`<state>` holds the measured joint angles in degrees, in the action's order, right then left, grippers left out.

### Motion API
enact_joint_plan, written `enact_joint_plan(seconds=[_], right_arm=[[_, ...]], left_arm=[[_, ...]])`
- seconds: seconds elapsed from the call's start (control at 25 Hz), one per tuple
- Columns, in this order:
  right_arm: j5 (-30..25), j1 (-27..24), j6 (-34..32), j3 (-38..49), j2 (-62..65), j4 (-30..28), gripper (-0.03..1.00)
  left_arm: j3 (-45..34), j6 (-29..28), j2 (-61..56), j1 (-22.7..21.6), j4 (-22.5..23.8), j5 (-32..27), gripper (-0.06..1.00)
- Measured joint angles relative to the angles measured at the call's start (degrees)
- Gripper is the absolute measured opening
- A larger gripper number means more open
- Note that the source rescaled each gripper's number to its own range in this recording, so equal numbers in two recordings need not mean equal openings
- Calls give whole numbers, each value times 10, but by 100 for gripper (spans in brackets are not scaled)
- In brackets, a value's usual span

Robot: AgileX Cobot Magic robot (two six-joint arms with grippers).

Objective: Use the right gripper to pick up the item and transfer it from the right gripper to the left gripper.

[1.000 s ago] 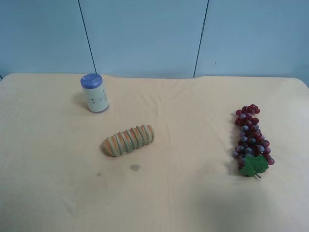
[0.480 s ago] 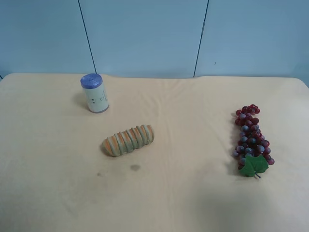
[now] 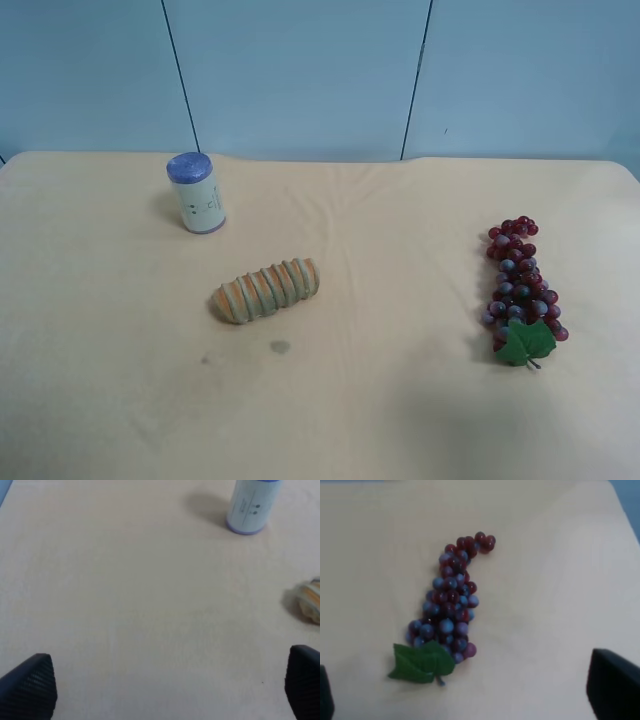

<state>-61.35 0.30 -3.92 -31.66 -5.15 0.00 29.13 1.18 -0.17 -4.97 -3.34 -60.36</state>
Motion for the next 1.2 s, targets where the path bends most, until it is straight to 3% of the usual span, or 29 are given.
enact_joint_plan(seconds=[0.76,1.2], right_arm=[[56,0,-63,-227,-636,0,100],[77,-25,-63,-327,-846,3,100]], left_arm=[[0,0,0,0,0,0,100],[0,0,0,0,0,0,100]])
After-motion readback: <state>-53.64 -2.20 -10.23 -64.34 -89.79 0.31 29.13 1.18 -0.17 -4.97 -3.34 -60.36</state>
